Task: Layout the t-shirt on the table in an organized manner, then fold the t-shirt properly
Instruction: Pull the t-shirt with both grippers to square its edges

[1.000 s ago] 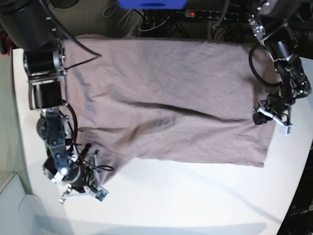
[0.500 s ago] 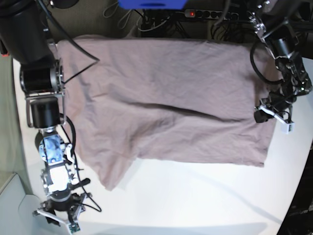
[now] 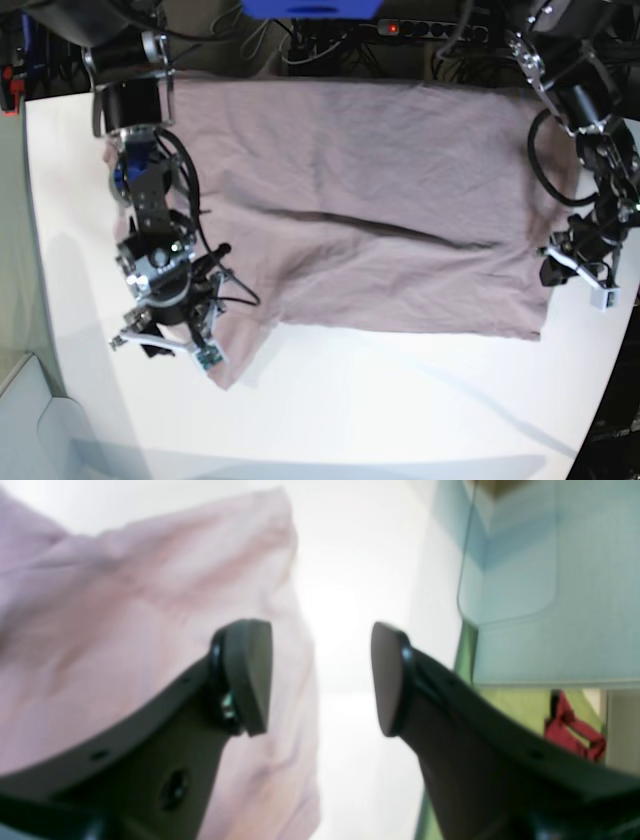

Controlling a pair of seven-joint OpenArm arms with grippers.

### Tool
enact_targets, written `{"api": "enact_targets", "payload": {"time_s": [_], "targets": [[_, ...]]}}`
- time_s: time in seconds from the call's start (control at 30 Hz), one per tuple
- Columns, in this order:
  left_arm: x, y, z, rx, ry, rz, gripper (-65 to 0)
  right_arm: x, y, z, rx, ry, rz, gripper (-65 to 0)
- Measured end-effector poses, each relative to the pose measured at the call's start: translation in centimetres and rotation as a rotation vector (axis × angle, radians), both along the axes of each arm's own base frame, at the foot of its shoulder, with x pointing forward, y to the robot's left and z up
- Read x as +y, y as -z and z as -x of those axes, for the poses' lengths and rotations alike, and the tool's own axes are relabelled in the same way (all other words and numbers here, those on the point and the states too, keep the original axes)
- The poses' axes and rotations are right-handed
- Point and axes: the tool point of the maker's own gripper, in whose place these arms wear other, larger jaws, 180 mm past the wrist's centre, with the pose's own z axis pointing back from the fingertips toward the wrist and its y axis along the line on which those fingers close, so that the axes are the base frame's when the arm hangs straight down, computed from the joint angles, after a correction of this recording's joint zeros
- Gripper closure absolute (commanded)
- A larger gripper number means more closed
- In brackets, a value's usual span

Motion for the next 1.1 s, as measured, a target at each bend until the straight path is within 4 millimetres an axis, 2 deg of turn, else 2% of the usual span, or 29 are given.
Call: {"api": "enact_targets", "payload": {"time_s": [0.03,0.1,0.2,0.3,0.4,0.47,0.53,0.63,0.7,0.8,0.87,0.97,1.1], "targets": [[-0.3,-0.5,-0.7,-0.011,0.005,0.004,-7.7,0.6,0.3,0.8,0.004,-0.016,-0.020,-31.9],[-0.7,-0.8,-2.0,-0.026,0.009,0.029,-7.7,1.6,2.6,2.8,0.096,-0.094,0.009,-31.7],[-0.8,2.1,-2.0,0.087,0.001,0.020,-7.7,2.6,5.5,5.3,0.197,-0.124,-0.022,-31.7],[-2.2,4.4,-1.9,0.132,0.018,0.036,-7.7,2.6,6.5,6.1,0.228,-0.078,-0.095,-31.7],[-2.6,5.6,-1.6,0.151,0.018,0.044,-7.7,1.2,6.2,5.8,0.212,0.008,-0.154,-31.1],[-2.6,5.8,-1.6,0.148,0.014,0.051,-7.7,-0.7,6.2,5.9,0.206,0.074,-0.174,-27.6],[-2.5,6.1,-1.5,0.152,0.010,0.054,-7.7,-1.6,6.5,6.1,0.219,0.097,-0.165,-20.2],[-2.8,6.4,-1.7,0.129,-0.003,0.081,-7.7,-0.8,8.0,5.8,0.260,0.082,-0.191,-6.0],[-2.8,6.4,-2.0,0.117,-0.009,0.101,-7.7,-0.3,9.5,5.4,0.307,0.075,-0.205,-0.2],[-2.8,6.6,-2.2,0.112,-0.014,0.115,-7.7,-0.4,11.9,5.4,0.382,0.075,-0.204,0.0],[-2.8,6.7,-2.4,0.097,-0.023,0.129,-7.7,-0.5,12.6,5.1,0.387,0.067,-0.215,0.0],[-2.6,6.8,-2.5,0.091,-0.015,0.101,-7.7,-0.4,12.8,3.2,0.361,0.042,-0.239,0.0],[-3.3,6.7,-3.9,0.092,-0.002,0.103,-7.7,-0.8,13.2,0.3,0.349,0.019,-0.284,0.0]]}}
